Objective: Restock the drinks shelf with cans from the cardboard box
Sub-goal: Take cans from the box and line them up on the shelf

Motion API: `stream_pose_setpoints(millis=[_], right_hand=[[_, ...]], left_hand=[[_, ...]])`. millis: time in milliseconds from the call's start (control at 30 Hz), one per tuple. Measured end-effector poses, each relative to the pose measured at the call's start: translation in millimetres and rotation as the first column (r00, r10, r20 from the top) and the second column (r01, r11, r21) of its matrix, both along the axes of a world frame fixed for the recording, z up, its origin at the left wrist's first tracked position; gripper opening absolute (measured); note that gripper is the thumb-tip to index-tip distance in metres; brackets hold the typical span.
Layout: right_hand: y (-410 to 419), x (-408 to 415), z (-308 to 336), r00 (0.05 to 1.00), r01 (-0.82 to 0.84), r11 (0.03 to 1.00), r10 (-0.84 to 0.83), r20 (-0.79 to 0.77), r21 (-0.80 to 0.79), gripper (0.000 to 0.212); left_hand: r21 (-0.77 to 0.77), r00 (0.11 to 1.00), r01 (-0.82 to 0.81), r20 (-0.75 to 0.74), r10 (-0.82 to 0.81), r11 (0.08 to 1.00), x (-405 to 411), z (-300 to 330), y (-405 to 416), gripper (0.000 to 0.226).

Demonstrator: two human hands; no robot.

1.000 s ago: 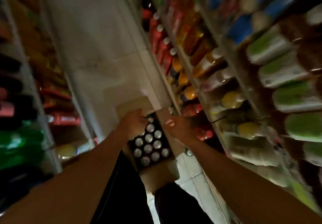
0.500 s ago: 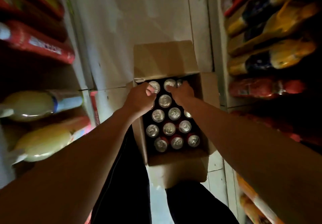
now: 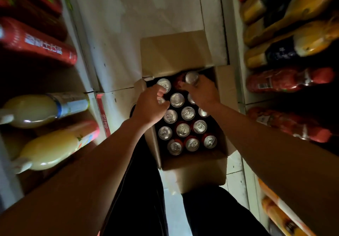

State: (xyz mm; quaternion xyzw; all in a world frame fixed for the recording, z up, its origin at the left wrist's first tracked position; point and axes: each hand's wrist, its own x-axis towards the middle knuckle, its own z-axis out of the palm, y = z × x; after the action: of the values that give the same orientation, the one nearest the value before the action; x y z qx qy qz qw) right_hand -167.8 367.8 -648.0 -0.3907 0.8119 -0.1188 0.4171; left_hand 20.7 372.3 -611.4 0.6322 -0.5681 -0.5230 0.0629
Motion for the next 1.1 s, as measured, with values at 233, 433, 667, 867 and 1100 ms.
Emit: stream_pose_setpoints(millis=[233, 433, 667, 867, 1100], right_hand=[[-9.7, -47.8, 220.5, 0.954, 0.093, 0.982, -0.041, 0.297, -0.162, 0.046], [-8.4, -87.4, 474.3, 0.907, 0.219, 0.916, -0.064, 0.416, -0.336, 0.034], [28.9, -127.0, 703.7, 0.884, 0.394, 0.677, -0.094, 0.458, -0.621, 0.047], [61.4, -160.1, 782.5, 0.894, 0.409, 0.484, -0.384, 0.233, -0.773, 0.060], [88.4, -233.2, 803.6, 0.804, 0.447, 0.436, -0.579, 0.136, -0.781, 0.065]], left_hand=[[-0.157, 0.938, 0.290, -0.147, -0.313, 0.944, -51.4, 163.1, -64.7, 0.105], [-0.354, 0.890, 0.257, -0.275, -0.363, 0.899, -109.7, 404.1, -91.2, 0.060], [-0.481, 0.719, 0.275, -0.472, -0.510, 0.833, -195.6, 634.8, -88.1, 0.065], [-0.587, 0.601, 0.303, -0.493, -0.628, 0.751, -271.9, 719.3, -70.9, 0.087], [-0.689, 0.544, 0.610, 0.005, -0.839, 0.391, -334.3, 737.5, -72.2, 0.098]])
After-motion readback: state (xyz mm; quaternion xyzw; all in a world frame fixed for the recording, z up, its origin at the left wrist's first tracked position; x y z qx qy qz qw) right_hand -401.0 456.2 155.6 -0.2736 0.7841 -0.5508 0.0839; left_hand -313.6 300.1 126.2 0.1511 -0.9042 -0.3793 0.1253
